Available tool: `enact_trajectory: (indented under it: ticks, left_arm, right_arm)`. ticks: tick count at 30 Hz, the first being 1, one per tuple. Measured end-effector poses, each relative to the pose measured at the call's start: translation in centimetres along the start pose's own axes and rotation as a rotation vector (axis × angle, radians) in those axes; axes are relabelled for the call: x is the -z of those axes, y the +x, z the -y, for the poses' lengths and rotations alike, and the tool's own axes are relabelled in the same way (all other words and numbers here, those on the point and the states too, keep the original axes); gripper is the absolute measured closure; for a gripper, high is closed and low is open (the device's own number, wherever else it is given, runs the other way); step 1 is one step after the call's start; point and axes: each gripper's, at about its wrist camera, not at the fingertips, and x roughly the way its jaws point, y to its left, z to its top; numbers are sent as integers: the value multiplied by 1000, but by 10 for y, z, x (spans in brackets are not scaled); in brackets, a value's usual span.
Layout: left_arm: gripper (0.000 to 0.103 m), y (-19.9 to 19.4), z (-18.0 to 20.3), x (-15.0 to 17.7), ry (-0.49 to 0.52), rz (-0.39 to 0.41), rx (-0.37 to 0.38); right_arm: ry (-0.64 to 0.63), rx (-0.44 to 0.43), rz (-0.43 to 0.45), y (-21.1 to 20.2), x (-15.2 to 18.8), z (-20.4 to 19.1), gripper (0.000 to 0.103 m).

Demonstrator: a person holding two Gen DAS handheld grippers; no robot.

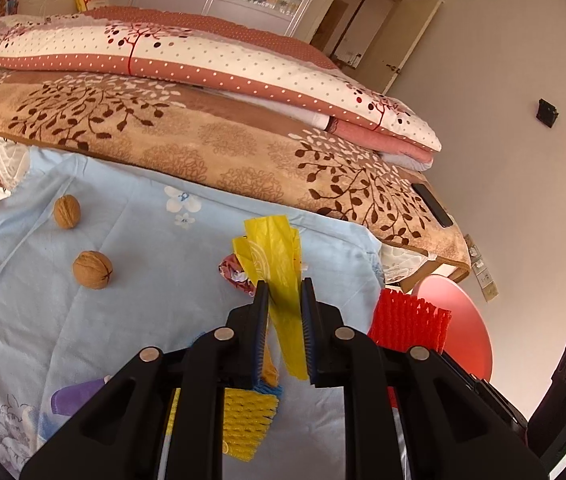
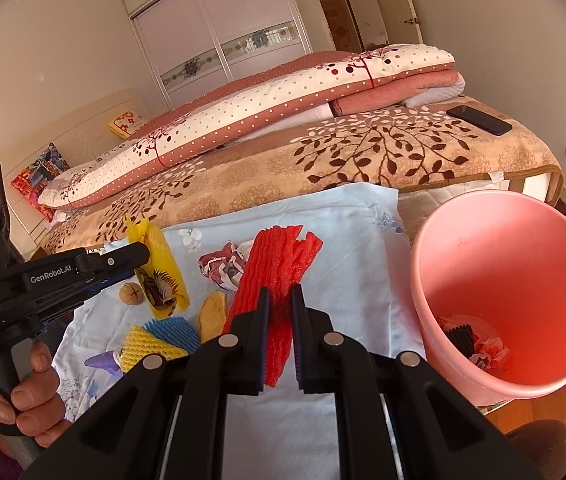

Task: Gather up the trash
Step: 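Carry the red net and yellow bag over the pink bucket with both tools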

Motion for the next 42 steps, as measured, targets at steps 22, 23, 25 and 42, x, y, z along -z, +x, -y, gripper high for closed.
enact_trajectory:
  ticks: [22,23,25,42]
  left_arm:
    - [87,-7,96,23,230,74,135]
    - [87,-6,100,24,238,71,140]
    - [87,-2,108,27,254,65,150]
    - [87,35,166,52,363,-20,220]
  right_arm:
    - [90,98,94,-48,-3,66,93]
    - [94,108,98,-50,-3,70,93]
    - [105,128,107,-54,-3,78,93]
    - [217,250,131,-71,2,146,93]
